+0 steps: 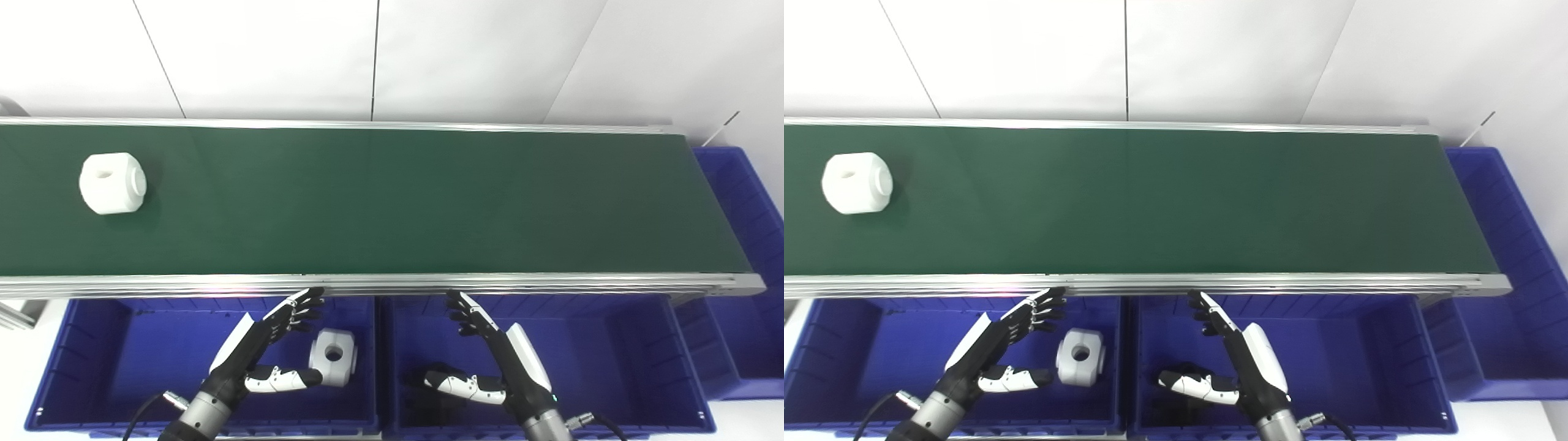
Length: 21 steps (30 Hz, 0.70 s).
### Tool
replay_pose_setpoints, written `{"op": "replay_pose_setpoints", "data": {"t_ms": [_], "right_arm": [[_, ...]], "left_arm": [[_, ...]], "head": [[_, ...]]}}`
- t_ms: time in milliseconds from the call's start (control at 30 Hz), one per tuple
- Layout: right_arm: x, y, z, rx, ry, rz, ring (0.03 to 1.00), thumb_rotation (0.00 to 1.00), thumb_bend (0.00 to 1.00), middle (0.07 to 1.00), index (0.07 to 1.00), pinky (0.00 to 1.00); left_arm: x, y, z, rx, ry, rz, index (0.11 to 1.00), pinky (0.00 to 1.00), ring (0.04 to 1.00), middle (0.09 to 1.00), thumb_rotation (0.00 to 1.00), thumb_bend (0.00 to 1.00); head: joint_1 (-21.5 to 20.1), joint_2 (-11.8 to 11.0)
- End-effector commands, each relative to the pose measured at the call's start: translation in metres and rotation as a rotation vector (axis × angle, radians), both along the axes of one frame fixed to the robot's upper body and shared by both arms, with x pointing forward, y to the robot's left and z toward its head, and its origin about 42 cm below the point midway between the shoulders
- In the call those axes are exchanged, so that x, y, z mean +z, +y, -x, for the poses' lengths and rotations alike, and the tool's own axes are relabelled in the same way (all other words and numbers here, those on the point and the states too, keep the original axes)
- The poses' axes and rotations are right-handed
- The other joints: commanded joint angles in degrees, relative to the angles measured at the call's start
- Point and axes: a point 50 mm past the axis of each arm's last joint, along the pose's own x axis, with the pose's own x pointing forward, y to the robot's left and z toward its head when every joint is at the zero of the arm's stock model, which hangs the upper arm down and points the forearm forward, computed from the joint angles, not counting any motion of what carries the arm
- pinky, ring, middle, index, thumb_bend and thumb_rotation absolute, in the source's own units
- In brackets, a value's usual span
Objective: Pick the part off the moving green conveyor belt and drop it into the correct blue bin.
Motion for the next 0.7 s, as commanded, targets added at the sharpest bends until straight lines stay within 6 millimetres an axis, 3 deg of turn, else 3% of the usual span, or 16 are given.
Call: {"op": "replay_pose_setpoints", "data": {"t_ms": [0, 233, 333, 367, 400, 433, 667], "right_arm": [[0.012, 0.002, -0.003, 0.012, -0.083, -0.031, 0.826, 0.48, 0.77, 0.874, 0.918, 0.73], [0.009, -0.002, -0.001, 0.01, -0.068, -0.025, 0.817, 0.49, 0.78, 0.87, 0.918, 0.72], [0.005, -0.007, 0.001, 0.011, -0.068, -0.024, 0.813, 0.5, 0.78, 0.869, 0.917, 0.71], [0.004, -0.01, 0.002, 0.013, -0.07, -0.027, 0.813, 0.5, 0.78, 0.869, 0.917, 0.71], [0.003, -0.012, 0.003, 0.015, -0.071, -0.03, 0.819, 0.5, 0.78, 0.875, 0.92, 0.72], [0.001, -0.014, 0.004, 0.013, -0.071, -0.037, 0.821, 0.49, 0.77, 0.877, 0.921, 0.71], [-0.01, -0.023, 0.006, 0.013, -0.065, -0.039, 0.815, 0.53, 0.8, 0.875, 0.921, 0.69]], "left_arm": [[0.009, 0.002, -0.006, -0.005, -0.065, 0.012, 0.889, 0.73, 0.81, 0.867, 0.6, 0.85], [0.006, -0.002, -0.005, -0.013, -0.06, 0.002, 0.888, 0.74, 0.811, 0.872, 0.59, 0.83], [0.004, -0.005, -0.003, -0.018, -0.06, -0.008, 0.886, 0.73, 0.812, 0.868, 0.6, 0.83], [0.003, -0.008, -0.002, -0.025, -0.057, -0.007, 0.886, 0.73, 0.813, 0.868, 0.6, 0.83], [0.003, -0.01, -0.001, -0.029, -0.054, -0.007, 0.887, 0.73, 0.815, 0.876, 0.59, 0.82], [0.002, -0.013, 0.0, -0.031, -0.054, -0.007, 0.887, 0.73, 0.815, 0.879, 0.58, 0.82], [-0.006, -0.023, 0.003, -0.024, -0.039, -0.004, 0.877, 0.72, 0.804, 0.872, 0.57, 0.85]], "head": [[0.3, -0.2], [3.8, -2.6], [7.2, -4.3], [10.3, -6.0], [10.3, -6.0], [12.4, -7.5], [13.7, -10.5]]}}
